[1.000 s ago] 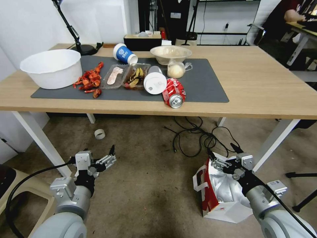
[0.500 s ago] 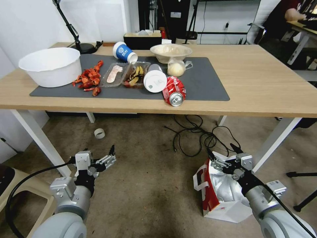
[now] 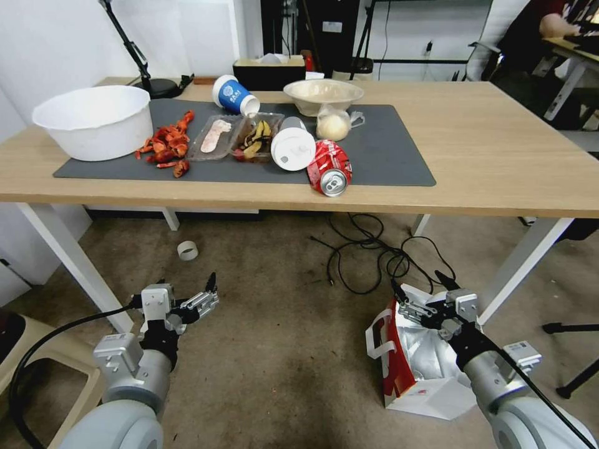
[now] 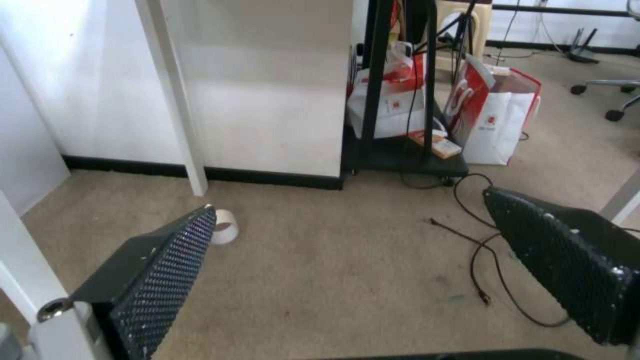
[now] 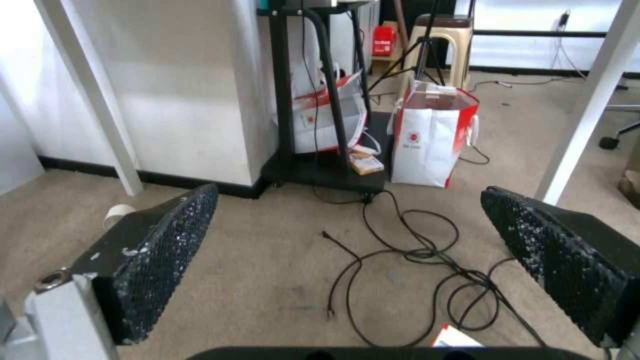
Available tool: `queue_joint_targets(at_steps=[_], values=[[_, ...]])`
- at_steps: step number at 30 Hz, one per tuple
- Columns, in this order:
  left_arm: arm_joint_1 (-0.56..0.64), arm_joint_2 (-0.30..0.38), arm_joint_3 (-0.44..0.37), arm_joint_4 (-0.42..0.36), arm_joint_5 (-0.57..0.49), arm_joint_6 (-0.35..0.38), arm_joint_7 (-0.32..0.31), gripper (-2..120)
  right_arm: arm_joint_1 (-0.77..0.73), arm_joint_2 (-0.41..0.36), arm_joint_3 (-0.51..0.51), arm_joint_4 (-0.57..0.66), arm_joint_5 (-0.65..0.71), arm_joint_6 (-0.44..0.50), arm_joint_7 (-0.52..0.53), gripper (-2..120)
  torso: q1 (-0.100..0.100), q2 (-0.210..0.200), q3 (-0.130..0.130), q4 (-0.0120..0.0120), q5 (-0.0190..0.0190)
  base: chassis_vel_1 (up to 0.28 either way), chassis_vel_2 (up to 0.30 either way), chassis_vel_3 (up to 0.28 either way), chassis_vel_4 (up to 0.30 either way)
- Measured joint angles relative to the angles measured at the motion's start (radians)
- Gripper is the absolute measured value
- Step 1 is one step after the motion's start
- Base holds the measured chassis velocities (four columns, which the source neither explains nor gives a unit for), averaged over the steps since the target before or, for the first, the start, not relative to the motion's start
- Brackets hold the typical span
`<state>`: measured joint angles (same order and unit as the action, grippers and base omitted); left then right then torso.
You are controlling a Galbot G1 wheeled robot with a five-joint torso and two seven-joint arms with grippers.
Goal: Pick up the food delivery bag from the floor and place it on the table.
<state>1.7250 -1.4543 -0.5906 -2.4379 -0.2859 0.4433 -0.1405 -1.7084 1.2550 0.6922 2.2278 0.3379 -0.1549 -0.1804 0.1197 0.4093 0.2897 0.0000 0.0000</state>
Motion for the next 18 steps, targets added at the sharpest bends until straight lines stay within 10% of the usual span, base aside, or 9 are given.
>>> queue_joint_targets(at_steps=[18], values=[[0.003,-0.004,0.006,-0.002,0.002,0.001,0.000,100,-0.002,-0.001,0.001,0.000,0.000,0.000,0.000,100,-0.014,-0.040,-0.026,0.0000,0.0000,0.000,0.000,0.000,0.000]])
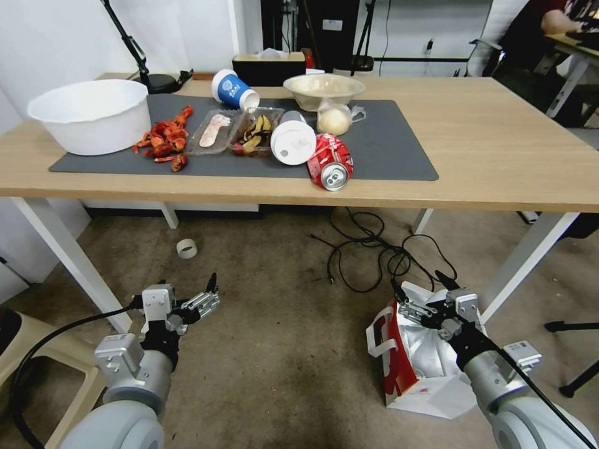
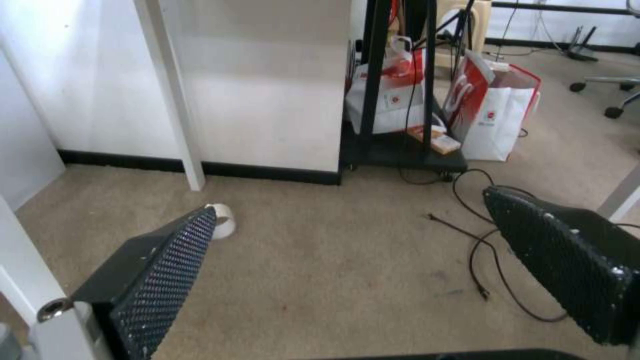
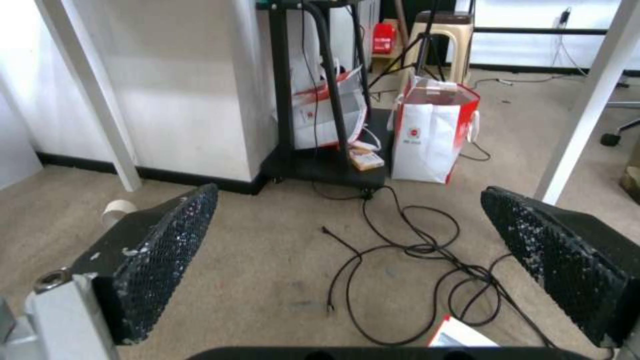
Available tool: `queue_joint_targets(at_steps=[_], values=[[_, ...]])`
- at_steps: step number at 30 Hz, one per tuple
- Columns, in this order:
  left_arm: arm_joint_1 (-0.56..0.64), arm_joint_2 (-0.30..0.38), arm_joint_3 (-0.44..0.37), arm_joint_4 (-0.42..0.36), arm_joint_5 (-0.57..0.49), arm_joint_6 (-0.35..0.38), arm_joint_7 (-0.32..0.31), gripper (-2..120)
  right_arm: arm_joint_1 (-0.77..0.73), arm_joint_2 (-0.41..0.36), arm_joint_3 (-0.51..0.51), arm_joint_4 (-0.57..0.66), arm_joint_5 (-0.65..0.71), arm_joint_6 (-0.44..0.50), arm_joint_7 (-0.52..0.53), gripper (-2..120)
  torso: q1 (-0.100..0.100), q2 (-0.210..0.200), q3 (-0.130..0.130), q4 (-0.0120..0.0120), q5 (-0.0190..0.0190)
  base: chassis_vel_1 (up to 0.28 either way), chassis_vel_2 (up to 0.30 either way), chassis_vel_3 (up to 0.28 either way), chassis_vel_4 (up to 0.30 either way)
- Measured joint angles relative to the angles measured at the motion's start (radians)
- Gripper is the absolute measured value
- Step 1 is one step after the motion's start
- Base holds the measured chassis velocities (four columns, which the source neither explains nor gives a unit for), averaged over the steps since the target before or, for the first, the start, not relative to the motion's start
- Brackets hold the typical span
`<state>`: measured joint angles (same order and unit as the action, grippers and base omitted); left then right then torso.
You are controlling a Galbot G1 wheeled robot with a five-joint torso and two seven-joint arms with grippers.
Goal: Pick up the food delivery bag from the floor and place it on the table.
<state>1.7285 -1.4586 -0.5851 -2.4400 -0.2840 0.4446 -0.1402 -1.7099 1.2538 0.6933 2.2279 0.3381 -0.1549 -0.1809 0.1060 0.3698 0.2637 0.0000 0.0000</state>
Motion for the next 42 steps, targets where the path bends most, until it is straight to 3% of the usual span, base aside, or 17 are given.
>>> queue_joint_targets(at_steps=[42], values=[[0.000,0.007,-0.002,-0.006,0.000,0.000,0.002,100,-0.001,0.000,0.005,0.002,0.000,-0.001,0.001,100,-0.029,-0.097,-0.068,0.0000,-0.0001,0.000,0.000,0.000,0.000]])
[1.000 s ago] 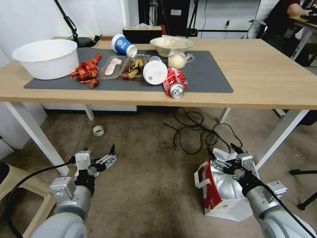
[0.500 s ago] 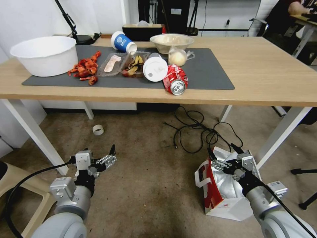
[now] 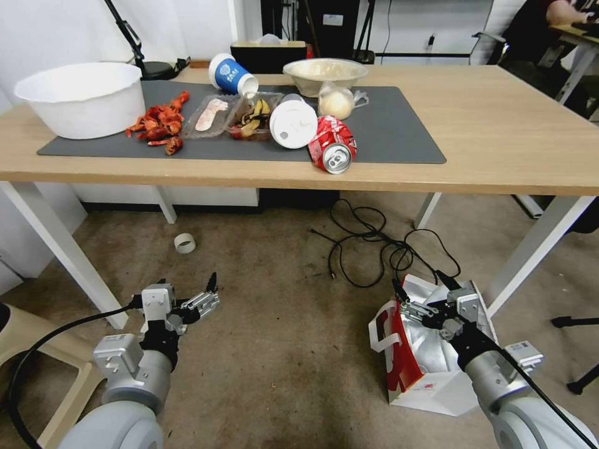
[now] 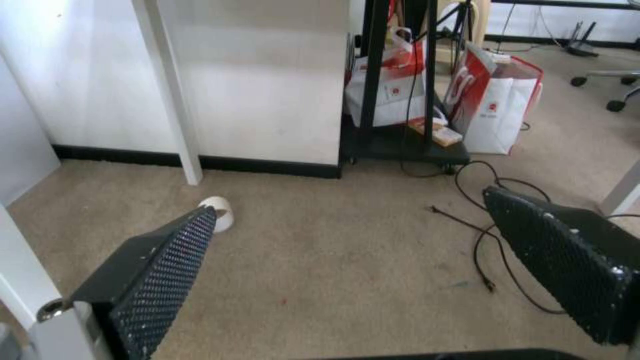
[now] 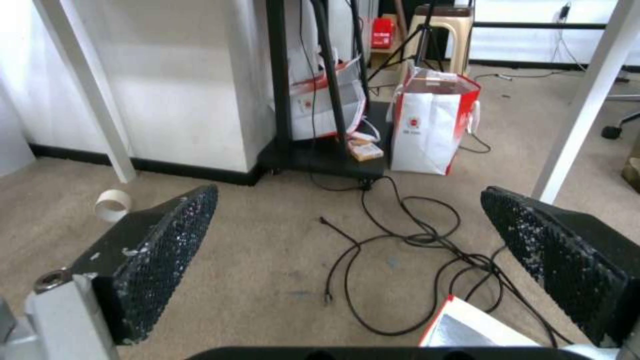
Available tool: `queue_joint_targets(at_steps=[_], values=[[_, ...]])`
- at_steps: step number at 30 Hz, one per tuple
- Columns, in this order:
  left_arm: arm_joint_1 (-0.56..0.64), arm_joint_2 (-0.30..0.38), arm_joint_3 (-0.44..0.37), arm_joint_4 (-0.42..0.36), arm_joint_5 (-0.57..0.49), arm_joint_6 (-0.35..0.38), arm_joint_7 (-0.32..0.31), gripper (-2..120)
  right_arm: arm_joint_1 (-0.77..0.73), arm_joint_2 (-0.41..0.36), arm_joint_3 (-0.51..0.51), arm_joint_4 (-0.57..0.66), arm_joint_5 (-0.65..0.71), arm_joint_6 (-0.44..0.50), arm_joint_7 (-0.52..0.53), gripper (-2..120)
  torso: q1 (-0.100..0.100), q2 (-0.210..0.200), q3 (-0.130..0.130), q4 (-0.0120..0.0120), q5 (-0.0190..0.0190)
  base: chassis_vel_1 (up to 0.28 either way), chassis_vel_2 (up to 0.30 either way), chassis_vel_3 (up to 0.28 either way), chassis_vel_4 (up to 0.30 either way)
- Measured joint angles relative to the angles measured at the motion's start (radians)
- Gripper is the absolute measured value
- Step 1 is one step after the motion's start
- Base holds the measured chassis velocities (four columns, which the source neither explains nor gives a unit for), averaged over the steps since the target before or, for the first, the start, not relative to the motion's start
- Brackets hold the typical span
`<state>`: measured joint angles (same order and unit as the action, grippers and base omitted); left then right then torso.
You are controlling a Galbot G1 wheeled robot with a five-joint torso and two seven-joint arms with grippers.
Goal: Pick up the food delivery bag from the floor and place it on the table.
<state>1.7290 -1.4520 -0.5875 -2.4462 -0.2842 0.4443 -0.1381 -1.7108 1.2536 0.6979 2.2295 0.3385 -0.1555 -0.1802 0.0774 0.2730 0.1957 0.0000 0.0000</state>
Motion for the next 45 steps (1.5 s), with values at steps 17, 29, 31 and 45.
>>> queue_joint_targets(at_steps=[17,29,31,45], values=[[0.000,-0.002,0.001,0.002,0.002,0.000,0.001,100,0.001,-0.001,0.001,-0.006,0.001,0.002,0.000,100,-0.011,-0.040,-0.029,0.0000,0.0001,0.000,0.000,0.000,0.000],[0.001,-0.002,0.002,0.003,0.003,-0.002,0.001,100,0.000,-0.001,0.001,-0.006,0.001,0.003,0.000,100,-0.017,-0.066,-0.050,0.0000,0.0000,0.000,0.000,0.000,0.000],[0.001,-0.002,0.003,0.003,0.003,-0.002,0.001,100,-0.001,-0.001,0.002,-0.005,0.001,0.003,0.000,100,-0.018,-0.073,-0.055,0.0000,0.0000,0.000,0.000,0.000,0.000],[0.002,-0.003,0.004,0.003,0.004,-0.003,0.001,100,-0.001,-0.003,0.002,-0.005,0.001,0.003,0.001,100,-0.025,-0.104,-0.079,0.0000,0.0001,0.000,0.000,0.000,0.000]])
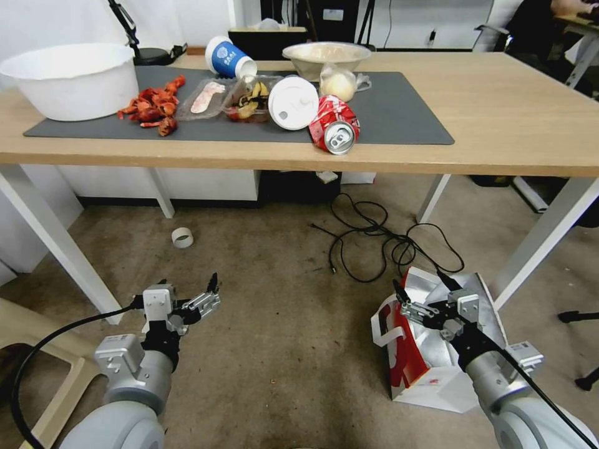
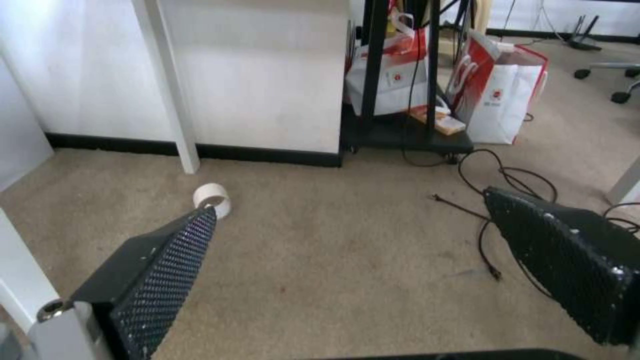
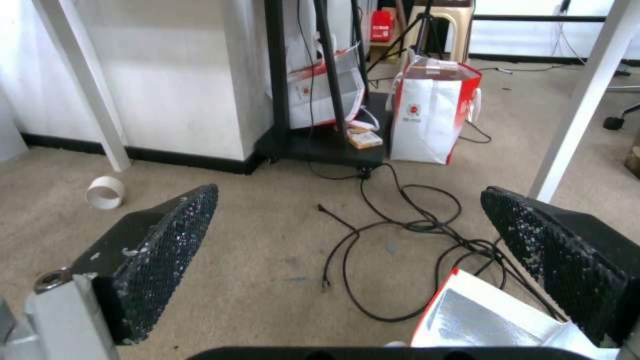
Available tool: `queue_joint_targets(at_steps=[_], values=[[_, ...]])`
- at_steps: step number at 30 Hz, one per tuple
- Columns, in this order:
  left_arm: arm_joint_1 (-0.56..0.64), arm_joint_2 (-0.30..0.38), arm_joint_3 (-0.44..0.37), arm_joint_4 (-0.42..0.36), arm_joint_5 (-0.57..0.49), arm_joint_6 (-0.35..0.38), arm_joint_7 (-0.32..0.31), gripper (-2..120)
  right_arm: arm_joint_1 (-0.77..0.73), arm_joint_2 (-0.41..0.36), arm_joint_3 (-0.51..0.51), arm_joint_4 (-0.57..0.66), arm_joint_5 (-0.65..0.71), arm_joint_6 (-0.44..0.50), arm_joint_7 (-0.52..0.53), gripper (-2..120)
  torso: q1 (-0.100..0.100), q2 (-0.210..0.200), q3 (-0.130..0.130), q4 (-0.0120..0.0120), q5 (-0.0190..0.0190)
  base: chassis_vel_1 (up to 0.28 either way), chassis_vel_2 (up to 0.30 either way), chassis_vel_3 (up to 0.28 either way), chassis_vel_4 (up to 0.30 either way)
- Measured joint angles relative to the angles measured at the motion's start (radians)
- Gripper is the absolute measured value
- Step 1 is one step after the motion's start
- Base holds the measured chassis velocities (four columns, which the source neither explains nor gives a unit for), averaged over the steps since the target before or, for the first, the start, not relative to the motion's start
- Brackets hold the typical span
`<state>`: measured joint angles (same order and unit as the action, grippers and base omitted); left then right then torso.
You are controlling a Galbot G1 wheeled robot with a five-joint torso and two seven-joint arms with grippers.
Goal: Pick up the food delivery bag from the floor and place it on the table.
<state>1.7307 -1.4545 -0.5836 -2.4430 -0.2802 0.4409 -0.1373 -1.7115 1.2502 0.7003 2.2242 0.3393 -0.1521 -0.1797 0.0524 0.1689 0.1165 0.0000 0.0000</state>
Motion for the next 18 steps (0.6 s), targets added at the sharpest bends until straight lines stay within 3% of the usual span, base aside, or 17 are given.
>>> queue_joint_targets(at_steps=[18], values=[[0.004,0.006,-0.002,-0.004,0.003,-0.005,0.000,100,-0.004,0.003,0.005,0.001,-0.001,0.003,0.000,100,-0.008,-0.044,-0.036,0.0000,0.0000,0.000,0.000,0.000,0.000]])
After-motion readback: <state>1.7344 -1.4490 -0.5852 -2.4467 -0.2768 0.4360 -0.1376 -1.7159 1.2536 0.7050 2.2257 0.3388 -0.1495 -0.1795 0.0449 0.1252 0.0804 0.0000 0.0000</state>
